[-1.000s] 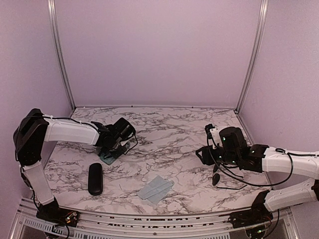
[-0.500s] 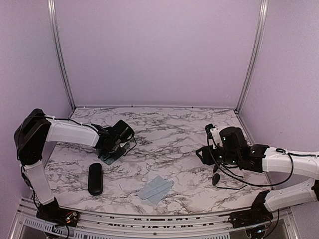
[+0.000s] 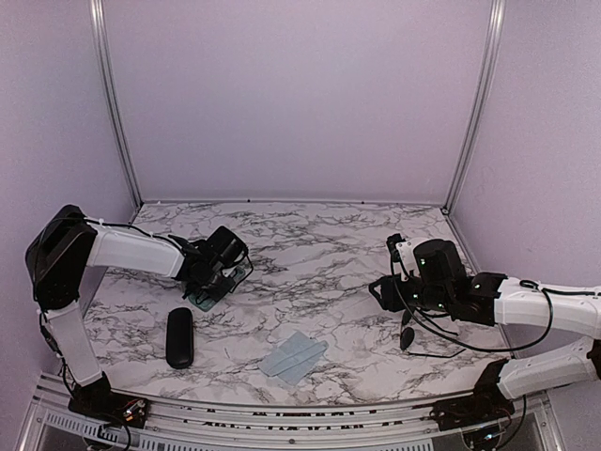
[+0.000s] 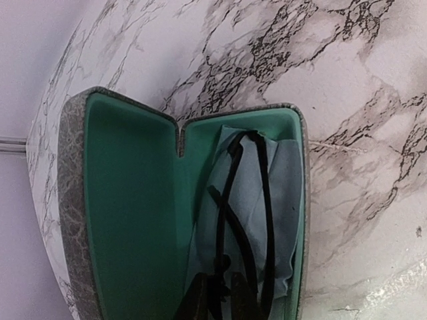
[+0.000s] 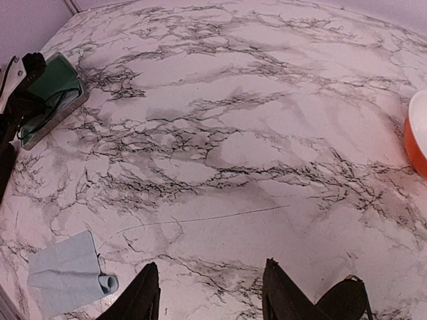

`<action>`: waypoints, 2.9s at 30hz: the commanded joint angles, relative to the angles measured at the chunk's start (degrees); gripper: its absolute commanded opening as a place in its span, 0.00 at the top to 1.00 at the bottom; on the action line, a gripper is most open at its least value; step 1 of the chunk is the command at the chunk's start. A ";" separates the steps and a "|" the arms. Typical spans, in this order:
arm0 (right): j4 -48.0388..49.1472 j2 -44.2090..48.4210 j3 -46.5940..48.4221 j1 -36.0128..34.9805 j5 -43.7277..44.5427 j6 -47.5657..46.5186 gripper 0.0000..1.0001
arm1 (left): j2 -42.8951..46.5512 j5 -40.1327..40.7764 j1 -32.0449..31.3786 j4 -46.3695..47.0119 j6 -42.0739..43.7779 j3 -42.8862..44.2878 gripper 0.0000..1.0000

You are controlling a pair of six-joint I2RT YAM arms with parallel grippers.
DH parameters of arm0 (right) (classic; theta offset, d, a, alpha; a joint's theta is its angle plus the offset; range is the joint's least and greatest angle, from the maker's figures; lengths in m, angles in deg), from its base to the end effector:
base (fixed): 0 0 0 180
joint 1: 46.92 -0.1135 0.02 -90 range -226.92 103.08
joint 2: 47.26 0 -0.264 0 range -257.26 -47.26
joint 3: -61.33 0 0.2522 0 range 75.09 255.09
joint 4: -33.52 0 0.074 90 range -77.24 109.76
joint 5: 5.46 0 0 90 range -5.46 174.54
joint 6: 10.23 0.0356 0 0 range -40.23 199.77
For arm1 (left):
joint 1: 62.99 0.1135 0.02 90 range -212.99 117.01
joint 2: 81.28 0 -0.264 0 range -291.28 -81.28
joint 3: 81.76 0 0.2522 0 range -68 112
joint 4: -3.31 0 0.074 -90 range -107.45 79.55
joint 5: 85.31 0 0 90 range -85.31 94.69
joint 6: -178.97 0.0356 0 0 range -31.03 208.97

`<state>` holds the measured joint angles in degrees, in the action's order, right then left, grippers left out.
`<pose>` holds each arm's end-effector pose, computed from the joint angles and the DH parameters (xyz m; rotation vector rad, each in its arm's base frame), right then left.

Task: Organize the sunglasses
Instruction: Place the sunglasses in the sunglasses case, then close the case with sunglasses at the center of the board.

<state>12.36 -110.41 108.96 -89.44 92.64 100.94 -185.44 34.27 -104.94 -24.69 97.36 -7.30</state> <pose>0.1739 0.1527 0.2163 -0.3368 2.2171 0.4589 0.2793 -0.2274 0.1558 0.8657 2.2793 0.4113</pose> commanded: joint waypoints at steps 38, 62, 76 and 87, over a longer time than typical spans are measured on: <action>8.45 -12.50 6.48 -2.26 -9.68 2.35 0.53 | 31.49 -14.16 14.91 -13.77 -21.49 -5.48 0.66; 18.57 -54.92 45.83 -17.99 -21.39 1.10 0.67 | 20.66 -35.58 26.23 -4.40 -27.70 -11.51 0.70; 12.93 -71.39 68.57 -20.99 -20.49 1.96 0.81 | 18.10 -42.45 22.39 0.12 -30.77 -15.03 0.74; 17.76 -57.89 47.98 -15.23 -18.28 1.11 0.82 | 20.85 -36.01 20.40 -5.04 -26.93 -8.77 0.73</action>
<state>27.03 -174.63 161.05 -107.47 73.25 102.56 -165.09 -5.00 -84.72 -27.05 67.54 -20.83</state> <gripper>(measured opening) 0.176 0.267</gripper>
